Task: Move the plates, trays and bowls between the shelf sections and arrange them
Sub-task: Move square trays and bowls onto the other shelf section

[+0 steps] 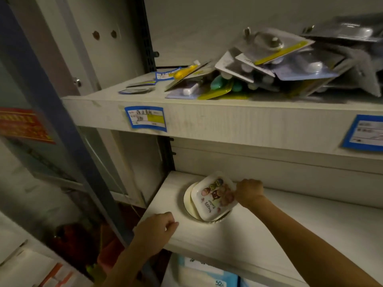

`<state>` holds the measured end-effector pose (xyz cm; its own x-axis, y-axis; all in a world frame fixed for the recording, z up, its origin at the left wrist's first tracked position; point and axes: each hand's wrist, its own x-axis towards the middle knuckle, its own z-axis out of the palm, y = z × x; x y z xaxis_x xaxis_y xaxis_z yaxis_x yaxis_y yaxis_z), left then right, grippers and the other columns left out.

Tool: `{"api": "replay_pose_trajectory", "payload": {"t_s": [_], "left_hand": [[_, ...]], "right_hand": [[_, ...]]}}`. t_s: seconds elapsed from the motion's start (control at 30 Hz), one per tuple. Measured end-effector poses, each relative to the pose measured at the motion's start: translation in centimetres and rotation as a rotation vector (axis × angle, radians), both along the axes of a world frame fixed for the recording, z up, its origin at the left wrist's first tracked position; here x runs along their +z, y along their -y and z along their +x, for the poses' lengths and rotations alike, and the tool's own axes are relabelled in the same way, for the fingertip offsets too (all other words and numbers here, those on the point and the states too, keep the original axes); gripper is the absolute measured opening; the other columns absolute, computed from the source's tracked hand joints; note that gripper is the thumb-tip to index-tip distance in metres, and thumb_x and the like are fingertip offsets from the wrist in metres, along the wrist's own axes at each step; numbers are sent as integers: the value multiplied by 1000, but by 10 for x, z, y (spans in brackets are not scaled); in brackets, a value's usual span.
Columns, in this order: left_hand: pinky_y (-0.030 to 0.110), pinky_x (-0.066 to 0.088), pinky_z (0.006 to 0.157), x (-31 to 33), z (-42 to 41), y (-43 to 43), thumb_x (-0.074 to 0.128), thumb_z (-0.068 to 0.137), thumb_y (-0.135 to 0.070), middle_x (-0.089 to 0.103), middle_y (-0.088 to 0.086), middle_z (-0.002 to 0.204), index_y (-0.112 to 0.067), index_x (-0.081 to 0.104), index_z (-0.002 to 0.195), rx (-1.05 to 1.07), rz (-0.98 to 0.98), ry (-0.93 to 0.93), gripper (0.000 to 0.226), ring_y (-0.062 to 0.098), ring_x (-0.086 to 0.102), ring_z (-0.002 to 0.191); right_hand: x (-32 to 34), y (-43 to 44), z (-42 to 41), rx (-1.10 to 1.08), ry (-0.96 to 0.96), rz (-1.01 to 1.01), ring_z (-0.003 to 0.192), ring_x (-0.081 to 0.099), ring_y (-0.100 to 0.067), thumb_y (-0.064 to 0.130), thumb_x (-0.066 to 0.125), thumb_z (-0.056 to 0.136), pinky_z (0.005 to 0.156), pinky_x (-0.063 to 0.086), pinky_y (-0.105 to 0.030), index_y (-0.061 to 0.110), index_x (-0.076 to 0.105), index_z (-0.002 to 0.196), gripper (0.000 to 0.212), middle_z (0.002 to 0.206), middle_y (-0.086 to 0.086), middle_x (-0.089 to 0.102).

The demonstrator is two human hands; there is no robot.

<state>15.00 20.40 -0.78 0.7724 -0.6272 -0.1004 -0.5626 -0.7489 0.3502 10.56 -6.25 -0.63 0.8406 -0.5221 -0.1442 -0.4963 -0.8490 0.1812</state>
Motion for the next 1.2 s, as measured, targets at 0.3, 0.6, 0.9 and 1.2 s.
{"api": "replay_pose_trajectory", "payload": {"t_s": [0.3, 0.6, 0.9, 1.2], "left_hand": [[18, 28, 51, -12, 27, 20, 44, 93, -36, 40, -8, 58, -31, 30, 56, -43, -13, 31, 40, 5, 38, 54], [24, 26, 47, -28, 30, 64, 42, 95, -27, 37, -5, 54, -19, 33, 55, -20, -96, -5, 42, 12, 39, 55], [28, 44, 76, -41, 27, 113, 32, 97, -34, 69, 5, 107, -13, 64, 103, -44, 299, 189, 38, 19, 63, 98], [28, 35, 96, -54, 40, 131, 42, 93, -28, 67, 6, 111, -14, 62, 100, 15, 344, 44, 25, 21, 59, 107]], "right_hand": [[19, -8, 5, -23, 34, -61, 77, 55, -18, 13, 44, 90, 66, 37, -25, 12, 65, 100, 24, 90, -1, 63], [37, 17, -65, -250, 303, 67, 63, 51, -20, 27, 37, 93, 49, 30, -23, 13, 50, 70, 30, 59, 2, 43], [28, 28, -157, -469, 421, 67, 69, 50, -27, 30, 38, 93, 59, 36, -28, 18, 59, 75, 30, 79, -8, 60], [9, 25, -197, -596, 447, 37, 67, 56, -21, 34, 36, 94, 57, 42, -27, 20, 69, 88, 36, 78, -3, 63]]}}
